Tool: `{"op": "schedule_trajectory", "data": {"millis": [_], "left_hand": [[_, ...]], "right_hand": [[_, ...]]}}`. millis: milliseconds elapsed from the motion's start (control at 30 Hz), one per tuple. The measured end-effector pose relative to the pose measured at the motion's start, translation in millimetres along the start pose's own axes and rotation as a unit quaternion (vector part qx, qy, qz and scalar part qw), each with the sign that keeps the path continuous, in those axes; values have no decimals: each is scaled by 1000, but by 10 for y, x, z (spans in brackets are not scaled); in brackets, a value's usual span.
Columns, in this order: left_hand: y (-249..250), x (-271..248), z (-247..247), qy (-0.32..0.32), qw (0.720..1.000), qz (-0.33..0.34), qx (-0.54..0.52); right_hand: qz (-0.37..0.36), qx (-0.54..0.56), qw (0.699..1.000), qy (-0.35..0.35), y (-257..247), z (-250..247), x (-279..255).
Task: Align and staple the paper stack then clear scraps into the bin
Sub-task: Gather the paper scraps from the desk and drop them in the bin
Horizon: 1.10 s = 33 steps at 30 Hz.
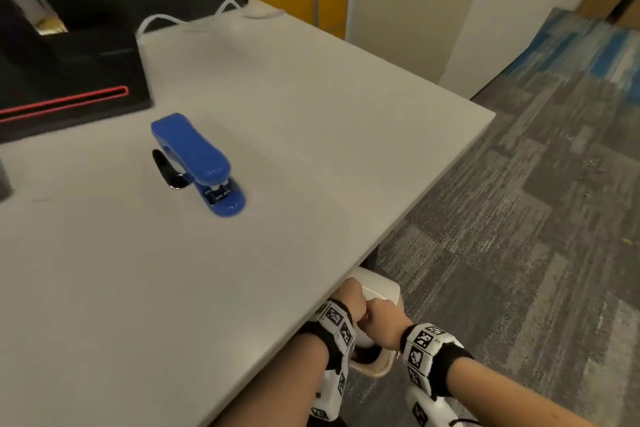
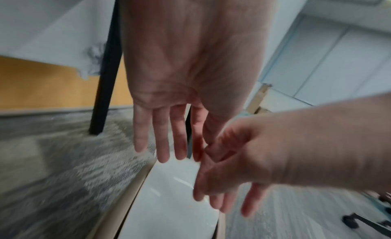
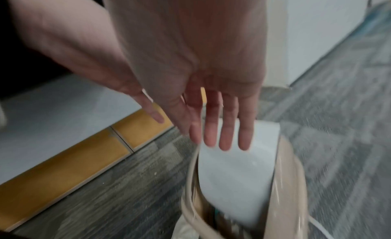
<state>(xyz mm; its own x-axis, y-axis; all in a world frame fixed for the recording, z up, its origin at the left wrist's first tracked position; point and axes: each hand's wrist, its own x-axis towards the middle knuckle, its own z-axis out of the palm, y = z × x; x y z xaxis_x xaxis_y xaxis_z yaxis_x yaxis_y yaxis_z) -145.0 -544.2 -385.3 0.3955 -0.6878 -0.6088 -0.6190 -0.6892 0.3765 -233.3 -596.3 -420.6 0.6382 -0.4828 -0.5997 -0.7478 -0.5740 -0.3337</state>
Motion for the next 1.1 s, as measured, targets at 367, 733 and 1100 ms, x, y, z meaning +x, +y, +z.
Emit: {"op": "schedule_trajectory", "data": {"millis": [367,733,1100], "left_hand": [[321,-2482,-660,54,981,174,-67],[-1393,-4271,-1687,365,931,-8,6],[-2811,-4955,-1414,292,902,-318,-3]], "right_hand": [[-110,-163,972,-127,-875,-1784,-2149],[-330,-219,916,61,-3371,-1578,-2213],[-290,-351,890,13,-3910,-957,-1932]]}}
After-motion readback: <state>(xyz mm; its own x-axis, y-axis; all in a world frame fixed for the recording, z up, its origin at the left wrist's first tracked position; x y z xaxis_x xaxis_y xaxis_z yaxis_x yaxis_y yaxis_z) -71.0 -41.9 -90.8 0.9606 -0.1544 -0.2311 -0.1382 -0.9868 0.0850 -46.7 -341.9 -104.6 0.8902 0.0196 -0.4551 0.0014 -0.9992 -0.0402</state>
